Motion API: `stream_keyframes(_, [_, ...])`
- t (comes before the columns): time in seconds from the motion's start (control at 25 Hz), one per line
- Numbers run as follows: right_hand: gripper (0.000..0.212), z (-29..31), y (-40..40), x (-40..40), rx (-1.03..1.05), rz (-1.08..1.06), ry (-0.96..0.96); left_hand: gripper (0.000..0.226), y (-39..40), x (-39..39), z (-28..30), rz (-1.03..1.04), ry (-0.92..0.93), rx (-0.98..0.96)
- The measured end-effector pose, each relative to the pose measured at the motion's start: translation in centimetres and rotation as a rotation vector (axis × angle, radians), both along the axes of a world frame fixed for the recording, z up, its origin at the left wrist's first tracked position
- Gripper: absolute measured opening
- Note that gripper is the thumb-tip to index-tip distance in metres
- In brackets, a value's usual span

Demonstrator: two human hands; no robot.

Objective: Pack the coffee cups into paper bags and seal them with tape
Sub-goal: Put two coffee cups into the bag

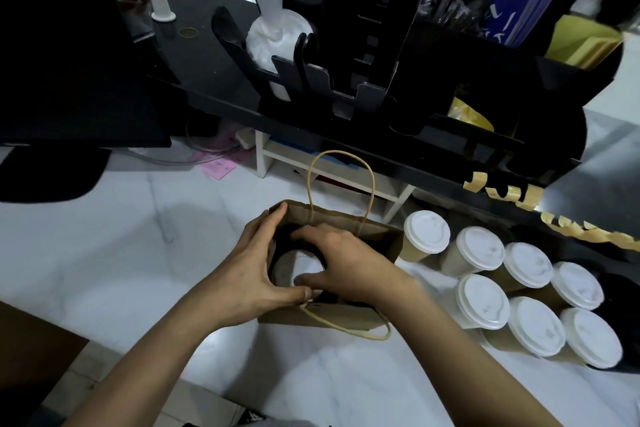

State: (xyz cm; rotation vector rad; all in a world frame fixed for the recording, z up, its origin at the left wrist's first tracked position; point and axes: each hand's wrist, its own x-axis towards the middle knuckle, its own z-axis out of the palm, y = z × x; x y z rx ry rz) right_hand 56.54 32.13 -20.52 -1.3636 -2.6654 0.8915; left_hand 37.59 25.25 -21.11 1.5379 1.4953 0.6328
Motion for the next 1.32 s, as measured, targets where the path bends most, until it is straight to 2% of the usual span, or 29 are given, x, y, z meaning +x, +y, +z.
stream_keyframes(0.24, [0.038,2.0,-1.0,2.8,0.073,-0.144,0.097,0.123,0.1,0.2,0.0,0.003,0.014,0.005])
stream_keyframes(0.44, [0.015,4.0,-1.2,6.1,0.116,-0.416,0.373,0.122,0.3,0.5,0.2,-0.002,0.022,-0.007])
stream_keyframes(0.56, [0.014,3.8,-0.2,8.1,0.151,-0.570,0.452,0.121,0.3,0.7,0.3,-0.014,0.049,0.002])
stream_keyframes(0.8, [0.015,1.6,1.4,9.9,0.194,-0.742,0.541,0.122,0.1,1.1,0.4,-0.026,0.067,0.009])
stream_keyframes(0.88, [0.014,0.6,2.0,10.4,0.222,-0.767,0.512,0.123,0.1,1.2,0.4,-0.022,0.068,0.006])
stream_keyframes(1.04, [0.015,-2.2,3.5,12.0,0.288,-0.801,0.273,0.123,0.2,1.2,0.4,-0.021,0.067,-0.004])
stream_keyframes(1.32, [0.064,-5.2,4.8,14.0,0.317,-0.753,-0.158,0.123,0.5,1.3,0.2,-0.023,0.047,-0.011])
